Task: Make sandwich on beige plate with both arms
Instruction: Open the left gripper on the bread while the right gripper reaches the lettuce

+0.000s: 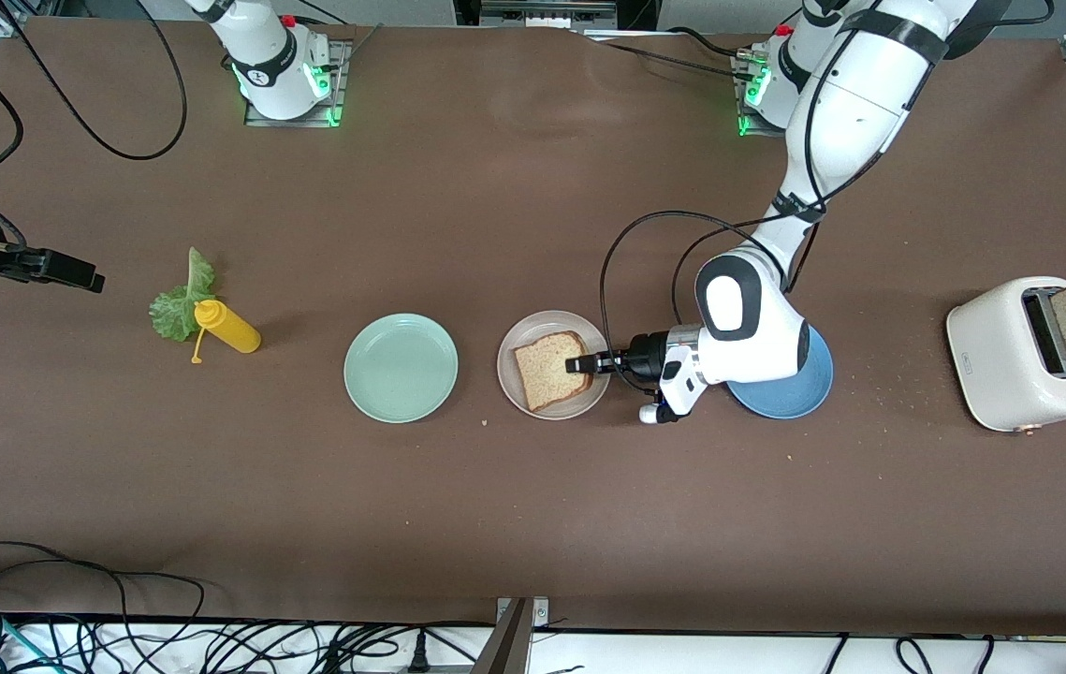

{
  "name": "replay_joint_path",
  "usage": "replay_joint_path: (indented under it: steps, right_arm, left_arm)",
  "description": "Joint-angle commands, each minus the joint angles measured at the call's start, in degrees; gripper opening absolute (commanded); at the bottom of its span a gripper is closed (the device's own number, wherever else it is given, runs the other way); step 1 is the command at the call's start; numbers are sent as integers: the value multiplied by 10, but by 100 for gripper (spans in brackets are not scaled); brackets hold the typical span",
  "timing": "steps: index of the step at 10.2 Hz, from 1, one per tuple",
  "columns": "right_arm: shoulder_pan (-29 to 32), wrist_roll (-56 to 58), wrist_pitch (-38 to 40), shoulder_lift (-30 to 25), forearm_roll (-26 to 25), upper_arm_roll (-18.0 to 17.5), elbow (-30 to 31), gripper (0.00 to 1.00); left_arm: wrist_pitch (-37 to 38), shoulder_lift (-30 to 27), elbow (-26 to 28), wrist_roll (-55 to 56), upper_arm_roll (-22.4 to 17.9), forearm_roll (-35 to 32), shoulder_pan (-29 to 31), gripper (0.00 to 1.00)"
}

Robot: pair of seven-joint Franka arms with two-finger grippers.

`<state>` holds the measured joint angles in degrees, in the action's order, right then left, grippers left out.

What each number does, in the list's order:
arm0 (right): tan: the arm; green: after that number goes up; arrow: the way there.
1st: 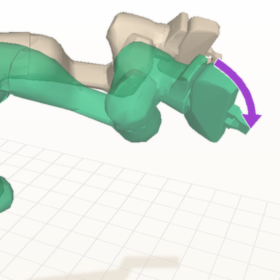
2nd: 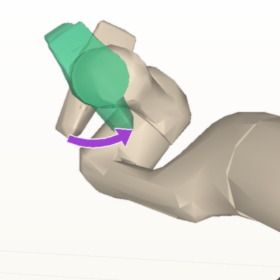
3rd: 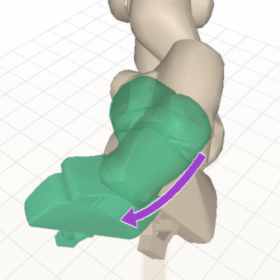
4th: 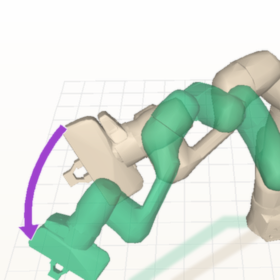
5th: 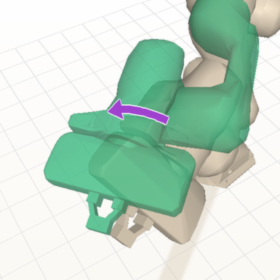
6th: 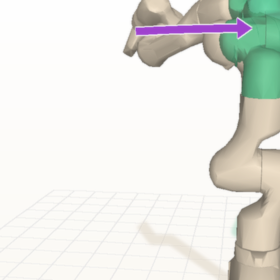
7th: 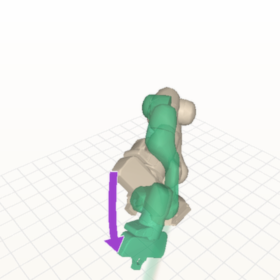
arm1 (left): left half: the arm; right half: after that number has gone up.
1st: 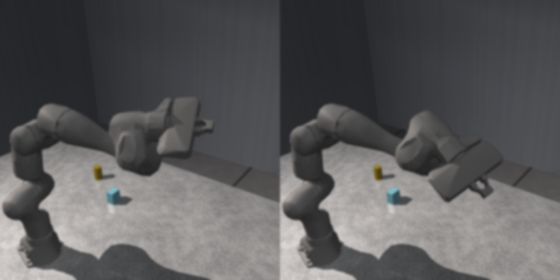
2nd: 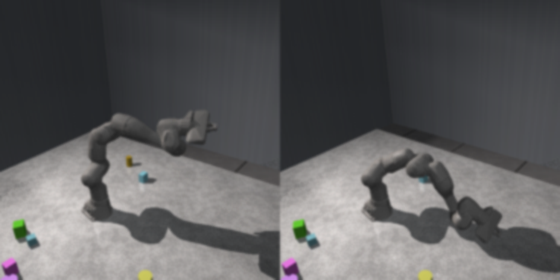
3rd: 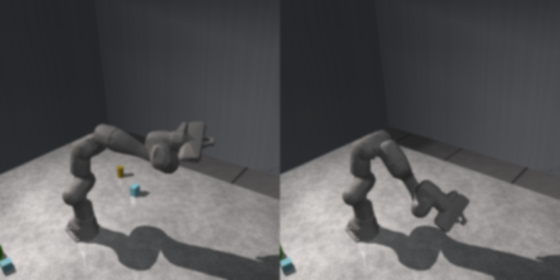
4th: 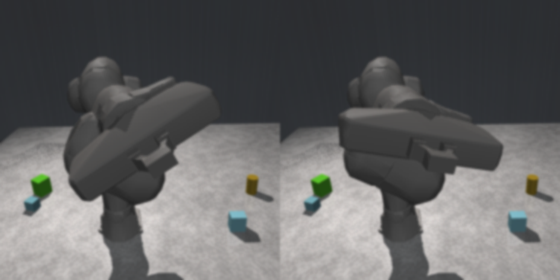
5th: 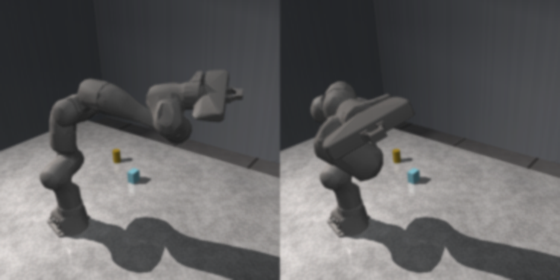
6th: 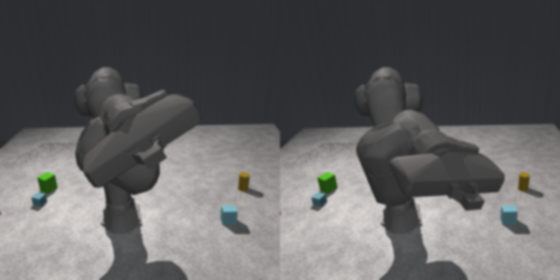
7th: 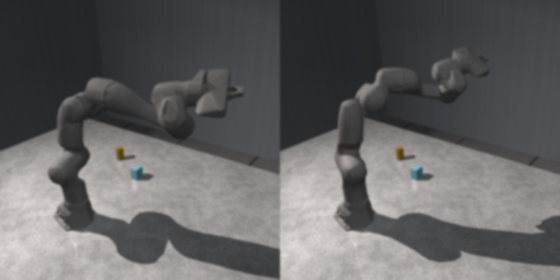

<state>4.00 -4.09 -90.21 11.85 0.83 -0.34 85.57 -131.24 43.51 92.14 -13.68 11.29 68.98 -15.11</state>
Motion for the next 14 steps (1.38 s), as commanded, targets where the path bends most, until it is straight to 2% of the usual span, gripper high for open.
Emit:
replay_joint_path:
  steps: [1, 4, 8, 9, 10, 12, 14]
  right_arm:
    - [4, 3, -2, -3, 10, 1, 2, 100]
    - [7, 1, 4, -3, 4, 3, 2, 100]
    - [7, -6, 6, 23, -1, 11, 11, 100]
    - [7, -6, 3, 33, -2, 13, 16, 100]
    - [7, -6, -1, 45, -6, 18, 19, 100]
    - [7, -7, -8, 63, -31, 20, 38, 100]
    - [7, -7, -81, 63, -36, 26, 112, 100]
  left_arm:
    - [-30, 4, -10, -6, 18, 28, -4, 0]
    - [-52, 11, -10, -6, 30, 31, -4, 0]
    - [-52, 12, -7, -8, 30, 22, 0, 0]
    - [-51, 12, -6, -9, 30, 22, 2, 30]
    - [-51, 11, -6, -13, 30, 17, 3, 99]
    - [-50, 6, 1, -15, 30, 13, 8, 100]
    - [-49, 3, 2, -14, 30, -3, 11, 100]
